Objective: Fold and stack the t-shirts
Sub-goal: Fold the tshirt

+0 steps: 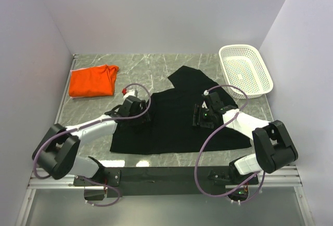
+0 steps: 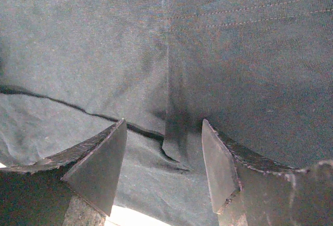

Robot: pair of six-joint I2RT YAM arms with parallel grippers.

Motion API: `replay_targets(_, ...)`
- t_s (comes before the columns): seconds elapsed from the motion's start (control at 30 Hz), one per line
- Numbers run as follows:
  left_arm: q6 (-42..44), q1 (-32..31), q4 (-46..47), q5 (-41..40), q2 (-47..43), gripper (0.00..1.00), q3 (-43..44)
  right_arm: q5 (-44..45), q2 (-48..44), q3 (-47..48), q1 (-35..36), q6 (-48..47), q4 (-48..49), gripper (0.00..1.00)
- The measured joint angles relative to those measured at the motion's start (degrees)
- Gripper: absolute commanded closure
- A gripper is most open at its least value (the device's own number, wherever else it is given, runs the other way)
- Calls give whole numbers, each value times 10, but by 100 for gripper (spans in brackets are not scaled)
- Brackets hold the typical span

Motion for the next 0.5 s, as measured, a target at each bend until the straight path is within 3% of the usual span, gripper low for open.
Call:
replay_targets(0.23, 0, -12, 17, -3, -72, 22, -16, -1, 7, 3, 2, 0, 6, 34)
replay_targets(0.5, 6, -17, 36, 31, -78, 22, -43, -2, 22, 13, 11, 0, 16, 34)
